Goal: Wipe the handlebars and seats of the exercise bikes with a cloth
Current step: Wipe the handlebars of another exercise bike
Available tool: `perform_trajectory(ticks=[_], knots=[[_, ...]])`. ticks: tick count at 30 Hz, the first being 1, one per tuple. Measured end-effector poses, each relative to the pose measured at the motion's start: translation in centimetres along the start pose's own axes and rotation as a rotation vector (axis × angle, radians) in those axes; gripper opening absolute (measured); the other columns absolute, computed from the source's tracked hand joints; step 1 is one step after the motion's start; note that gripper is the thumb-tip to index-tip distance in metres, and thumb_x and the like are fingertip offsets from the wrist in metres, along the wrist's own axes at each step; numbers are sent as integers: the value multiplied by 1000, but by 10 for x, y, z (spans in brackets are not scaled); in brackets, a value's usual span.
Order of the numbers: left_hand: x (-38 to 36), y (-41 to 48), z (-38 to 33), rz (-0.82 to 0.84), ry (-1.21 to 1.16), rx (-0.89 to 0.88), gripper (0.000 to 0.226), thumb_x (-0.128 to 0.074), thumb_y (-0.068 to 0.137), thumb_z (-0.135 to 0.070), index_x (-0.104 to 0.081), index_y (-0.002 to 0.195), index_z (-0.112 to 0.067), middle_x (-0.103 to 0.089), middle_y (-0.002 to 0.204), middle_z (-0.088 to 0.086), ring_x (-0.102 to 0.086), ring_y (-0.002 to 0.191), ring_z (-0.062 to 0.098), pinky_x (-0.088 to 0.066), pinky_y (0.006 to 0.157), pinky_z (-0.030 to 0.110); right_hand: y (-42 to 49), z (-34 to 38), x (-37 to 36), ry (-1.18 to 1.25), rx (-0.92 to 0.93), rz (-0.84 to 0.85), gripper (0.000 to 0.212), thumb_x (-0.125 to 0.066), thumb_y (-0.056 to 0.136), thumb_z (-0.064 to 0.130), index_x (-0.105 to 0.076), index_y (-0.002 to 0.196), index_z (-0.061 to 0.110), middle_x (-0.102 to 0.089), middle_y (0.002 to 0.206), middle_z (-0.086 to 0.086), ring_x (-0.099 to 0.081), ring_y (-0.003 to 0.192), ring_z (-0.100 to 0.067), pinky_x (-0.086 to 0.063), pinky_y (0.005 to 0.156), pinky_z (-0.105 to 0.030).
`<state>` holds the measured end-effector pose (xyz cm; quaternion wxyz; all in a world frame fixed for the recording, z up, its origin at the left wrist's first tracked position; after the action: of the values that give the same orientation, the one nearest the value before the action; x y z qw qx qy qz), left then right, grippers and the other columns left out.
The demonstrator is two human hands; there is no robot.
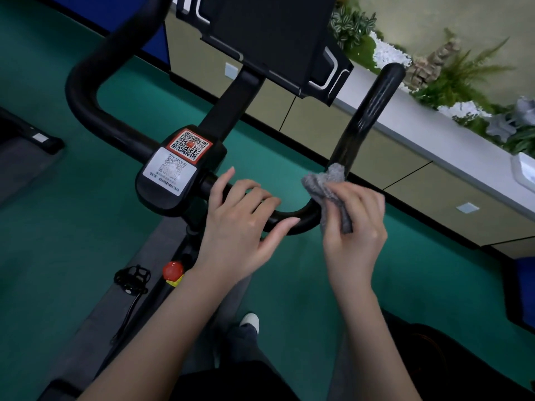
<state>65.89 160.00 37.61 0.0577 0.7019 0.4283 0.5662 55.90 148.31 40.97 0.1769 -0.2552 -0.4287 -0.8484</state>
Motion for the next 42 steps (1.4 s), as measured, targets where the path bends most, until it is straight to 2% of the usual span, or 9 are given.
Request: perform_trajectory(ticks=[13, 18, 23, 28, 31, 34, 36, 40, 42], knots=[[5, 1, -3, 57, 28, -2, 40, -51, 92, -46, -72, 92, -12, -68, 88, -1, -62, 90, 26, -32, 104, 43, 6, -17, -1, 154, -168, -97, 17, -61, 82, -12, -68, 95, -3, -59, 98, -4, -58, 96, -25, -39, 91, -14], [3, 2, -2, 81, 40, 4, 41, -49, 93, -48, -72, 94, -14, -67, 89, -2, -61, 91, 25, -31, 103, 40, -39, -8, -7, 302, -366, -295, 16, -56, 86, -7, -60, 99, 0, -55, 103, -11, -55, 102, -13, -42, 92, -22], [2, 2, -2, 81, 35, 6, 42, -49, 94, -49, -72, 93, -14, -66, 88, -3, -60, 89, 25, -30, 100, 38, -30, -29, -15, 437, -613, -429, 16, -53, 89, 3, -53, 103, 11, -57, 104, -19, -56, 101, -31, -47, 93, -43], [1, 3, -2, 89, 35, 7, 41, -48, 94, -48, -72, 94, -14, -66, 89, -3, -60, 89, 25, -30, 99, 37, -51, -17, -18, 508, -669, -476, 19, -54, 89, 6, -52, 102, 21, -57, 103, -8, -58, 100, -17, -46, 91, -26], [2, 3, -2, 102, 25, 10, 42, -47, 94, -49, -72, 94, -15, -66, 89, -4, -59, 89, 24, -29, 99, 37, -39, -30, -18, 524, -676, -454, 17, -55, 90, -1, -53, 103, 11, -58, 99, -2, -58, 96, -10, -46, 90, -23], [2, 2, -3, 111, 21, 14, 42, -48, 93, -49, -72, 94, -14, -66, 90, -3, -59, 90, 24, -29, 100, 38, -10, -40, -12, 475, -585, -352, 21, -57, 87, -6, -57, 100, 11, -60, 101, -11, -59, 97, -21, -47, 90, -31], [3, 3, -3, 111, 15, 18, 40, -50, 92, -48, -72, 95, -14, -66, 91, -3, -60, 92, 24, -29, 102, 41, 6, -32, -7, 370, -385, -228, 21, -60, 83, -7, -64, 98, 7, -63, 100, -10, -60, 98, -27, -48, 90, -34], [4, 1, -4, 102, -2, 33, 39, -53, 91, -50, -72, 97, -16, -66, 96, -3, -60, 101, 22, -24, 108, 46, 18, -9, -5, 204, 41, 85, 19, -65, 80, -9, -71, 95, 1, -67, 96, -2, -56, 95, -24, -44, 90, -25], [3, 1, -7, 90, -12, 38, 39, -53, 90, -52, -73, 95, -19, -66, 97, -5, -59, 104, 21, -21, 110, 46, 28, -8, -6, 136, 127, 217, 18, -65, 82, -6, -71, 97, 2, -66, 95, 1, -54, 95, -23, -41, 89, -19]])
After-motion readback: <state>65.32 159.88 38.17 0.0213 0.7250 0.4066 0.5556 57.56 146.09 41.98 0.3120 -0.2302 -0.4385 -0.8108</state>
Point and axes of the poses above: each hand's wrist, its own y-axis towards the middle knuckle, its own x-axis out of the back of the hand, z = x × y, the point moved 6 cm from there along y, towards the middle knuckle
